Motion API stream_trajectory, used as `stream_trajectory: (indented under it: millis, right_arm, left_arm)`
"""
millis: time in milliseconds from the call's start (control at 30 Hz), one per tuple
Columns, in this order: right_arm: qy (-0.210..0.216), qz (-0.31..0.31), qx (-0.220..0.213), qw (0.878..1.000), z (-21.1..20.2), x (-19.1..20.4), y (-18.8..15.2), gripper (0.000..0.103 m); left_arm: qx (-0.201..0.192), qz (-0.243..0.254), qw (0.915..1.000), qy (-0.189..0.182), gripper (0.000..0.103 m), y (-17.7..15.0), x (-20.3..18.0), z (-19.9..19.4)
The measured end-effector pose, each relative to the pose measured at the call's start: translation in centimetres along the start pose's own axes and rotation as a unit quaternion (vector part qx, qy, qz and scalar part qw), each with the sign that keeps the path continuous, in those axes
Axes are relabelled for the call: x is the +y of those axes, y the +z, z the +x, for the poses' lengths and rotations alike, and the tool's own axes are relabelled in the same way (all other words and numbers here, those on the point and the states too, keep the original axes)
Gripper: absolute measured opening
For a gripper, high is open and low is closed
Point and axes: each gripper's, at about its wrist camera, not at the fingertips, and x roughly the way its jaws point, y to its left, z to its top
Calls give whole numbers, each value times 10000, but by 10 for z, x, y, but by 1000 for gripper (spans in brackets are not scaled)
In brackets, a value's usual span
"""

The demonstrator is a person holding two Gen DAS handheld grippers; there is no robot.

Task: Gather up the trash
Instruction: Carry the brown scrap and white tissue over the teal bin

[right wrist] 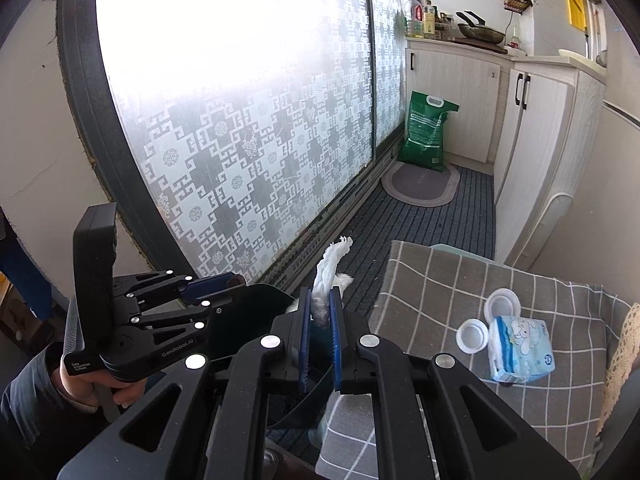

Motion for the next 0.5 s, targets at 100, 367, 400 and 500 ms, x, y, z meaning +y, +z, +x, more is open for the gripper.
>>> stream_trajectory:
  millis: [100,367,400,500]
  right_arm:
    - [73,-76,108,9999,15,12,1,9]
    - [89,-248,442,9987,44,27,-4,9]
    - [97,-260,482,9985,48,28,-4,9]
    - [109,-291,608,9977,58,31,-7,9]
  left_arm:
    - [105,-2,9999,92,22,-8,11,2]
    - [315,-137,9992,224,22,-24,40,3]
    - [344,-155,9990,219,22,-26,42,4]
    - [454,-156,9986,239,22,-32,46,8]
